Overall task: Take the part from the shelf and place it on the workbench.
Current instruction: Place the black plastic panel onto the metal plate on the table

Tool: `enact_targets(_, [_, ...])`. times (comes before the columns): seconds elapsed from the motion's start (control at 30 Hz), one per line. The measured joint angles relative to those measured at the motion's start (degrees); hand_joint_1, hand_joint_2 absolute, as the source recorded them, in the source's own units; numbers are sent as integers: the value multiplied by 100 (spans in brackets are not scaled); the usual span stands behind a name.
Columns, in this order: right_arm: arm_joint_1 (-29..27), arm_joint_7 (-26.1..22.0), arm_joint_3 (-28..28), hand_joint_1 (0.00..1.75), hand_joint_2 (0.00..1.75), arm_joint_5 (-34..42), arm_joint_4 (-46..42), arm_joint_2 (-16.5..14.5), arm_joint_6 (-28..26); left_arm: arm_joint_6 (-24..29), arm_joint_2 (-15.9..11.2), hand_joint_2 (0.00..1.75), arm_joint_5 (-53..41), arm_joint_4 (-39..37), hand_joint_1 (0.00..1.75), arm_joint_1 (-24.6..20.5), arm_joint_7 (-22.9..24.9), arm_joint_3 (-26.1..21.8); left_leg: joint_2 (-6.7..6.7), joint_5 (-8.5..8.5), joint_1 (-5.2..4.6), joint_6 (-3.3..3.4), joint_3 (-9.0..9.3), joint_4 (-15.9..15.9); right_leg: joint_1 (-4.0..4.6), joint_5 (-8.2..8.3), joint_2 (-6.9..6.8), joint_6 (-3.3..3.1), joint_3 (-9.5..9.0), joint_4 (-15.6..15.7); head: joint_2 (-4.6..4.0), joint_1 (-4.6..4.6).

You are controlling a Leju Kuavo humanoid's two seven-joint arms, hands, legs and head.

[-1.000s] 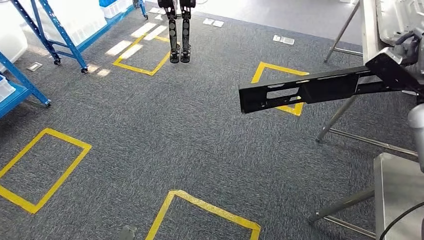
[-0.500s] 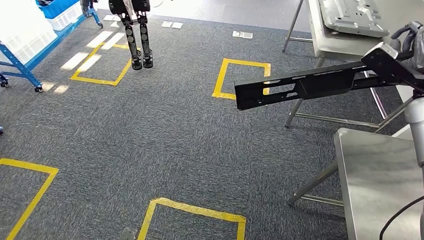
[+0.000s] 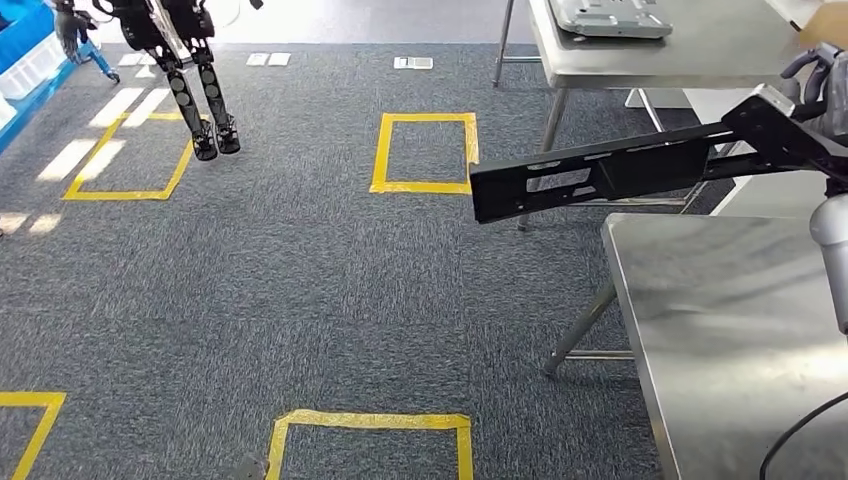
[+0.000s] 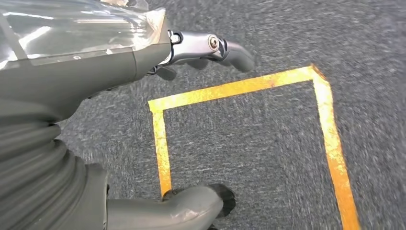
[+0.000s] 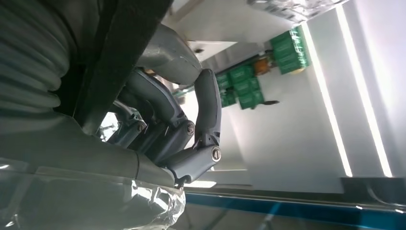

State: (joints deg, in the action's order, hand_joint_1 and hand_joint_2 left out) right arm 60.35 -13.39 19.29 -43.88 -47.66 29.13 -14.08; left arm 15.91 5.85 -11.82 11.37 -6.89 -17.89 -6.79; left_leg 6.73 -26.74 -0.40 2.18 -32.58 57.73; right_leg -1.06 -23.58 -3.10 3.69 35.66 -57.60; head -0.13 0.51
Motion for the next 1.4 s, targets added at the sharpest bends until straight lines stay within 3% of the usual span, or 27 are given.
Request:
enact_targets(0.03, [8,1,9,175,175,-2,9,1,0,1,2,175,0,0,0,1,-5,-1,47,-17,7,-24,8,4,-20,10,85,-52,10,2,0,-3])
enact_targets(0.1, [43,-2,21,175,175,-4,18,3,0,1,6,175,0,0,0,-6,-11,-1,-115,-144,55,-76,-39,141,-52,23,212,-139,9,8,0,-14])
enact_targets(0.2, [106,-3,45,175,175,-4,29,-48,-1,4,12,175,0,-4,0,22,-16,-3,-602,-672,101,-113,-509,1171,-43,38,403,-278,5,12,0,-34])
enact_targets(0.23, [114,-3,58,175,175,-3,36,-75,-2,5,15,175,0,-7,0,35,-16,-5,-661,-798,100,-111,-706,1546,-24,38,485,-296,6,12,0,-37])
enact_targets(0.27, [119,-3,71,175,175,-3,46,-97,-5,5,18,175,0,-9,0,44,-17,-8,-684,-811,100,-100,-832,1743,-6,39,573,-302,5,11,0,-36])
enact_targets(0.3, [123,-3,83,175,175,-3,57,-111,-10,5,21,175,0,-11,0,47,-18,-13,-696,-714,100,-80,-856,1720,8,40,658,-304,4,9,0,-36])
enact_targets(0.33, [129,-3,92,175,175,-3,65,-119,-16,8,23,175,0,-13,0,47,-18,-18,-728,-520,99,-52,-772,1477,17,41,741,-304,1,5,0,-36])
enact_targets(0.4, [150,-2,106,175,175,-2,79,-137,-32,24,20,175,0,-16,0,48,-18,-33,-1013,-87,109,19,-442,700,26,44,893,-298,9,-7,0,-33])
enact_targets(0.47, [179,7,121,175,175,-1,104,-162,-46,38,13,175,0,-23,0,55,-18,-45,-1265,84,110,48,-228,202,14,62,1034,-266,49,-14,0,-33])
enact_targets(0.53, [197,20,139,175,175,-2,133,-165,-52,39,11,175,1,-26,0,57,-20,-50,-1190,80,84,51,-179,99,-16,105,1192,-195,105,14,0,-43])
enact_targets(0.57, [204,25,148,175,175,-8,147,-150,-56,39,14,175,2,-26,0,55,-22,-51,-1109,107,80,67,-155,56,-21,116,1181,-168,136,9,0,-48])
enact_targets(0.63, [260,52,177,175,175,-25,185,-127,-63,39,19,175,2,-26,0,52,-35,-59,-944,165,87,108,-96,-53,10,5,864,-167,295,-230,0,-32])
enact_targets(0.7, [336,103,210,175,175,-37,234,-143,-70,36,21,175,4,-26,0,59,-61,-75,-762,181,79,130,-73,-94,19,-265,487,-192,634,-889,0,-16])
enact_targets(0.77, [366,166,241,175,175,-59,297,-164,-77,2,26,175,21,-26,0,63,-145,-87,-572,171,71,129,-77,-93,-16,-433,393,-153,918,-1467,0,-9])
enact_targets(0.8, [371,201,254,175,175,-77,331,-161,-81,-38,31,175,29,-26,0,64,-240,-90,-485,163,74,122,-78,-90,-45,-409,370,-104,922,-1489,0,-9])
enact_targets(0.83, [380,239,267,175,175,-93,364,-149,-85,-89,35,175,35,-26,0,65,-375,-92,-406,152,79,108,-78,-84,-79,-311,332,-40,807,-1282,0,-7])
enact_targets(0.9, [424,310,288,175,175,-111,417,-113,-95,-163,43,175,28,-26,0,62,-666,-93,-267,109,78,44,-82,-48,-118,-55,136,83,372,-521,0,-7])
enact_targets(0.93, [456,336,301,175,175,-115,443,-98,-103,-174,46,175,19,-26,0,58,-788,-94,-207,75,68,2,-89,-15,-111,27,63,95,208,-217,0,-9])
enact_targets(1.0, [527,375,326,175,175,-125,503,-65,-121,-139,49,175,-1,-25,0,53,-959,-93,-105,14,45,-66,-95,34,-86,51,56,33,107,-40,0,-30])
enact_targets(1.07, [597,412,355,175,175,-143,559,-29,-124,-48,68,175,-12,-26,0,48,-1099,-93,-29,-32,78,-108,-83,71,-96,56,197,-46,126,-49,0,-53])
enact_targets(1.1, [642,425,370,175,175,-156,579,-16,-122,3,79,175,-13,-26,0,43,-1149,-95,-83,-90,106,-128,-100,138,-90,58,249,-73,128,-53,0,-57])
enact_targets(1.17, [756,461,413,175,175,-201,612,-10,-121,79,101,175,-10,-26,0,33,-1209,-105,-350,-363,144,-156,-289,588,-81,64,327,-146,119,-51,0,-69])
enact_targets(1.2, [809,483,441,175,175,-228,629,-18,-124,102,107,175,-6,-26,0,38,-1228,-117,-502,-548,150,-152,-477,975,-65,64,364,-172,118,-51,0,-77])
enact_targets(1.27, [871,535,506,175,175,-292,669,-39,-136,171,118,175,-3,-26,0,60,-1278,-144,-640,-775,144,-121,-856,1658,-25,64,451,-216,115,-51,0,-86])
enact_targets(1.3, [887,555,536,175,175,-319,686,-46,-143,216,122,175,-6,-26,0,69,-1309,-155,-664,-746,135,-92,-947,1763,-4,64,495,-225,113,-51,0,-85])
enact_targets(1.33, [902,567,559,175,175,-340,703,-48,-147,255,126,175,-12,-26,0,73,-1334,-161,-678,-609,120,-56,-921,1632,9,64,529,-231,110,-51,0,-84])
enact_targets(1.4, [937,578,598,175,175,-352,729,-48,-149,295,130,175,-22,-26,0,73,-1356,-170,-721,-201,82,28,-614,913,20,64,580,-230,102,-52,0,-85])
